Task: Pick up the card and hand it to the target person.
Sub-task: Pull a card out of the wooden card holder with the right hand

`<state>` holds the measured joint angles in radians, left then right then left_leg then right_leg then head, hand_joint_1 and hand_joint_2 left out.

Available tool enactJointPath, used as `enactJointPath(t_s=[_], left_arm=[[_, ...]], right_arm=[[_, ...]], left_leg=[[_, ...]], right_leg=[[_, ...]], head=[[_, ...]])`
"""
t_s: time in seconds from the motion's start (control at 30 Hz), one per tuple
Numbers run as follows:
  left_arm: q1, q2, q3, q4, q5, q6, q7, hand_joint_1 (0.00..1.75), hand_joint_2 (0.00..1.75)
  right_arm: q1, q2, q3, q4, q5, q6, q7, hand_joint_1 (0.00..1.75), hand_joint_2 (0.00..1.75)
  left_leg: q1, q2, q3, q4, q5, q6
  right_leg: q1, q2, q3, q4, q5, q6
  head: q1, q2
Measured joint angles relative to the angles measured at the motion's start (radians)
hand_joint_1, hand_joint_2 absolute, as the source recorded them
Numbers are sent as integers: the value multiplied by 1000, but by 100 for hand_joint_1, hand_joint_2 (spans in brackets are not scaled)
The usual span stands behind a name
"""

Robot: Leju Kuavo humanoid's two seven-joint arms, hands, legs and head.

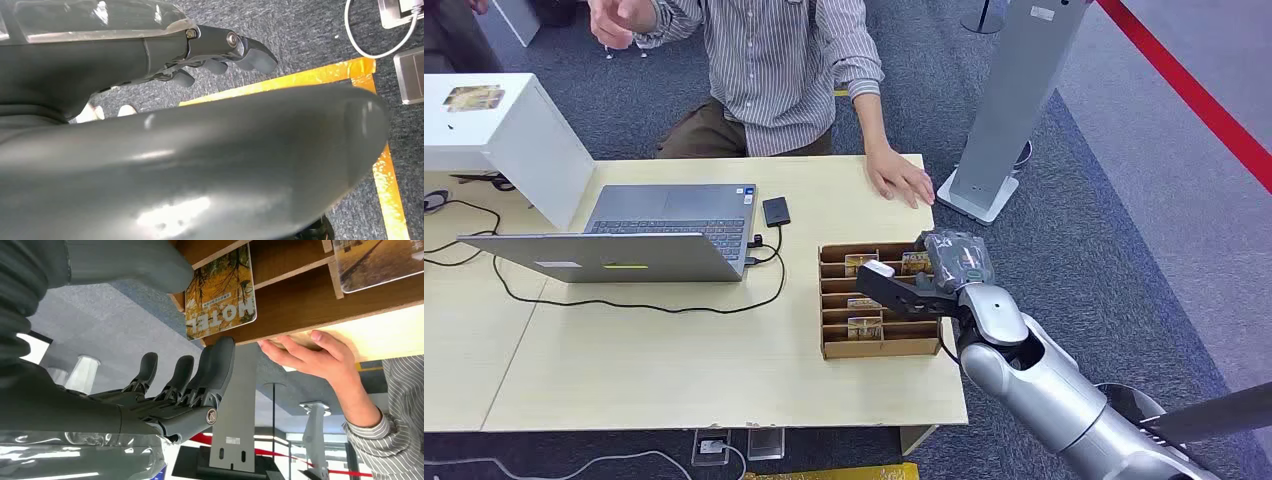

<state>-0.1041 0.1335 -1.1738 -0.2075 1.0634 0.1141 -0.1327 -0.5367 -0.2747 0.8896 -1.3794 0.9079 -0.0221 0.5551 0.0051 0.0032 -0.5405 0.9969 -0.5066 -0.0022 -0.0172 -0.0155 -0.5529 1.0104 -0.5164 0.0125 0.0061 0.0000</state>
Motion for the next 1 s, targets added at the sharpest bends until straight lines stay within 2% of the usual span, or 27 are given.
enactJointPath(t_s=[0.47,0.67,1.0], left_arm=[[0,0,-1,0,-2,0,4,0,0],[0,0,-2,0,-12,0,4,0,0],[0,0,-6,0,-13,-1,4,0,0]], right_arm=[[1,7,-17,15,-12,1,1,85,175],[2,7,-19,25,-14,2,1,80,175],[6,7,-21,29,-16,2,6,86,175]], left_leg=[[0,0,0,0,0,0],[0,0,0,0,0,0],[0,0,0,0,0,0]], right_leg=[[0,0,0,0,0,0],[0,0,0,0,0,0],[0,0,0,0,0,0]], head=[[0,0],[0,0],[0,0]])
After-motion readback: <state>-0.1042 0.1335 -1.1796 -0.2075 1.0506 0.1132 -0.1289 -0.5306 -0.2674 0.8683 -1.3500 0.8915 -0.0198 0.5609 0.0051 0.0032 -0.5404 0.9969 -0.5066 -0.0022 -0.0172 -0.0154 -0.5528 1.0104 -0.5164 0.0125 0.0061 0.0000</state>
